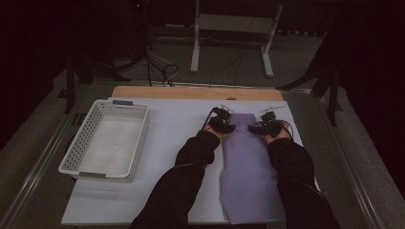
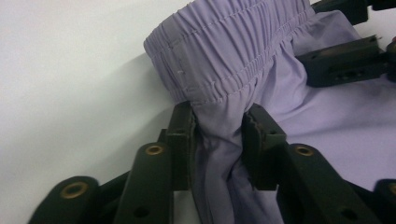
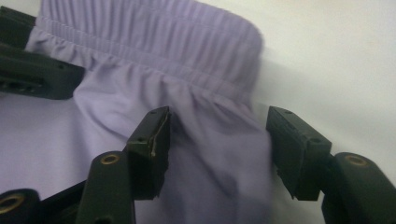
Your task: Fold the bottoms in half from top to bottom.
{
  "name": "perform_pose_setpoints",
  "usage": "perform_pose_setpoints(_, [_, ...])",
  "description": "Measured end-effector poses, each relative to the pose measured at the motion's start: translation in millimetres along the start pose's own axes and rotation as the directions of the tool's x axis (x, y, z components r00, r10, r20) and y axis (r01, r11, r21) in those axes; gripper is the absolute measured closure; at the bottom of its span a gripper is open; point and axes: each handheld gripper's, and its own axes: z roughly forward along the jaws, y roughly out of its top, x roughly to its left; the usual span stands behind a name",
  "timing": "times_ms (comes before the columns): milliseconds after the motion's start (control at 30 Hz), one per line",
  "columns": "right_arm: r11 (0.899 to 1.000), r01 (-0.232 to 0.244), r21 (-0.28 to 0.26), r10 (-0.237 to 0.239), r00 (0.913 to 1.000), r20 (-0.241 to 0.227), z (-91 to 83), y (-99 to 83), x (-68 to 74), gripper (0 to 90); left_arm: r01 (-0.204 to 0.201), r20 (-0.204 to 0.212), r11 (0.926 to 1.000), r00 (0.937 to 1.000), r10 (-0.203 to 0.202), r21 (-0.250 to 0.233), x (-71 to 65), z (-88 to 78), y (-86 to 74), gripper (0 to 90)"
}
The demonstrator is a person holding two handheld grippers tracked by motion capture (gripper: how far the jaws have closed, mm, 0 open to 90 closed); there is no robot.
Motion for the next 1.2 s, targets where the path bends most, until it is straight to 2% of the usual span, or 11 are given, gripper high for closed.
perform_pose_setpoints(33, [1.000,0.002,0.001,-0.002,0.9998,-0.019,0.1,1.0,1.7,51.0,0.000,0.006,1.0000,1.0000,0.000,0.003,-0.1,-0.3,0.0,69.8])
perform_pose_setpoints(67, [1.000,-0.003,0.006,0.003,0.9997,-0.025,0.7,2.7,3.5,51.3,0.002,0.012,1.0000,0.9999,-0.002,0.002,0.1,-0.5,-0.1,71.9])
perform_pose_setpoints(133, [1.000,0.008,0.011,-0.008,0.9994,-0.033,1.9,4.7,5.4,58.3,0.012,0.024,0.9999,0.9996,-0.012,-0.004,0.5,-0.8,-0.9,75.6])
perform_pose_setpoints(167, [1.000,0.008,0.010,-0.007,0.9995,-0.031,2.4,5.1,6.4,59.4,0.004,0.024,1.0000,0.9997,-0.004,-0.003,0.8,-1.2,-1.5,77.2])
perform_pose_setpoints(200, [1.000,0.019,0.008,-0.019,0.9995,-0.026,2.8,4.8,7.8,63.8,0.009,0.027,0.9999,0.9996,-0.008,-0.011,0.7,-0.9,-2.3,78.5])
perform_pose_setpoints(233, [1.000,0.021,0.002,-0.021,0.9988,-0.044,2.6,4.2,9.5,73.4,0.011,0.032,0.9998,0.9994,-0.010,-0.014,1.1,-1.3,-2.7,79.9])
perform_pose_setpoints(267, [1.000,0.018,0.001,-0.018,0.9979,-0.061,2.8,3.9,11.0,79.1,0.011,0.031,0.9998,0.9995,-0.011,-0.014,1.4,-1.6,-2.9,80.8])
perform_pose_setpoints(333, [1.000,0.016,0.008,-0.015,0.9983,-0.057,2.4,4.4,13.6,83.0,0.009,0.037,0.9999,0.9993,-0.008,-0.013,2.2,-2.6,-2.8,82.2])
perform_pose_setpoints(467, [0.998,0.055,0.020,-0.054,0.9979,-0.037,-0.2,6.3,16.9,86.0,0.001,0.044,0.9997,0.9990,0.000,-0.024,4.3,-5.1,-2.3,83.9])
perform_pose_setpoints(667, [0.999,0.045,-0.014,-0.045,0.9989,0.015,-4.8,10.1,15.5,86.3,-0.018,0.042,0.9981,0.9989,0.021,-0.058,2.0,-7.8,1.3,84.5])
perform_pose_setpoints(1200, [0.997,0.040,-0.061,-0.037,0.9980,0.051,-17.8,27.0,14.1,86.3,-0.040,0.045,0.9920,0.9979,0.045,-0.120,3.8,-21.1,17.2,84.6])
